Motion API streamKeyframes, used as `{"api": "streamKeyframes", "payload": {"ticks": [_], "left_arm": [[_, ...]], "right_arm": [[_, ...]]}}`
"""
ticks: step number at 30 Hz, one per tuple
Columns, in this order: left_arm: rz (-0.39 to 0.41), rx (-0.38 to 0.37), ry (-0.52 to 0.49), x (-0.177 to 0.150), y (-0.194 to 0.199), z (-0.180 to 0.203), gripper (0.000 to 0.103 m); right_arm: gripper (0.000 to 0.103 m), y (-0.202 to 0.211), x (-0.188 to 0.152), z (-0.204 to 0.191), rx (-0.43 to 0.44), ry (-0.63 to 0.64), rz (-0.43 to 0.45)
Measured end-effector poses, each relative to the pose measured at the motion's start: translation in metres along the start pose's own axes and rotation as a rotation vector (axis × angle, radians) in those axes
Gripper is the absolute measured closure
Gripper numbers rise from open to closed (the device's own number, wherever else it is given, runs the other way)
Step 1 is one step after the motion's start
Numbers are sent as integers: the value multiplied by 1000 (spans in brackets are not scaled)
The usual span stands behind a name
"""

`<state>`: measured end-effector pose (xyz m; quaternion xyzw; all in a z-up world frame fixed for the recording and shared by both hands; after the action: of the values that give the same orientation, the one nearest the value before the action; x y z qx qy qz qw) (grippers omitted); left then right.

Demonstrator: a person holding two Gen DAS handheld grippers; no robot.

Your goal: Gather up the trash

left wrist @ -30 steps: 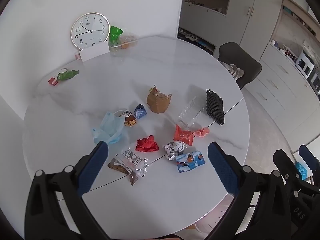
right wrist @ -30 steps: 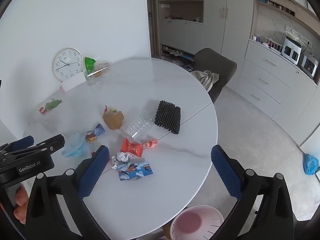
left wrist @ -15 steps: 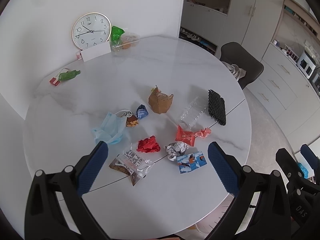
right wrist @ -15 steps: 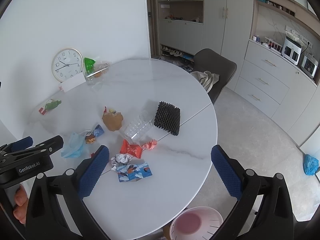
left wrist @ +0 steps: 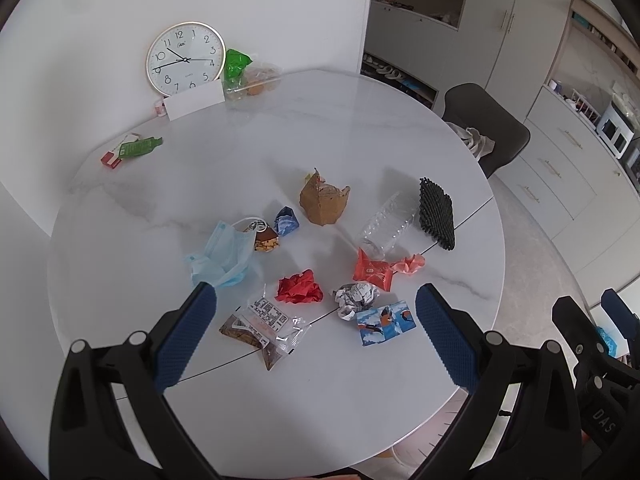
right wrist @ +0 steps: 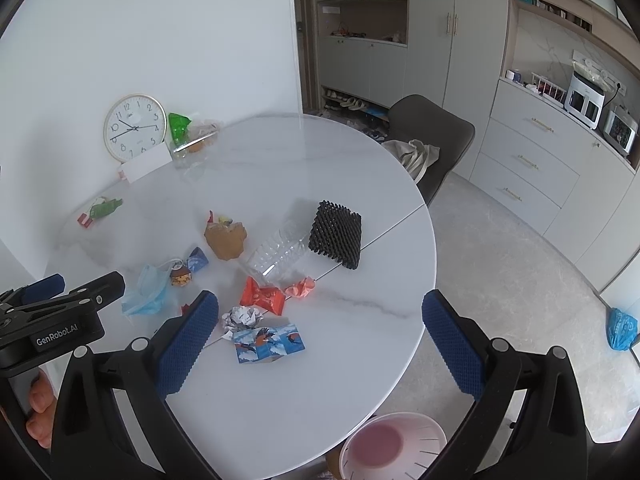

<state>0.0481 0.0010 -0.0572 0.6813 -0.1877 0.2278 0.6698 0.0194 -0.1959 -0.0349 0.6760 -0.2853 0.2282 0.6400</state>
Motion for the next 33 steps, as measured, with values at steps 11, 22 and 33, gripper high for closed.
{"api": "streamKeyframes", "payload": {"ticks": [11, 22, 33], "left_arm": [[-8, 3, -3, -2, 0, -1, 8], [-9, 3, -3, -1, -1, -1, 8], [-11, 4, -3, -3, -1, -1, 8]], "right_arm": [[2, -3, -2, -1, 1, 0, -5], [2, -4, -3, -2, -1, 1, -8], [2, -3, -3, -3, 0, 0, -10]]}}
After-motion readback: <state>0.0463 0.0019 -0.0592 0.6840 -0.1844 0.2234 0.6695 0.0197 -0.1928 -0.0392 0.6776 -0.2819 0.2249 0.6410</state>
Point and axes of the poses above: each gripper's, at about its wrist camera, not at the fingertips, and y roughly against the way its jaws point, z to its right, x to its top, the point moved 5 cm from there along -y, roughly the way its jaws point, and after that the axes turned 3 degrees about x, right-handed, at the moved point
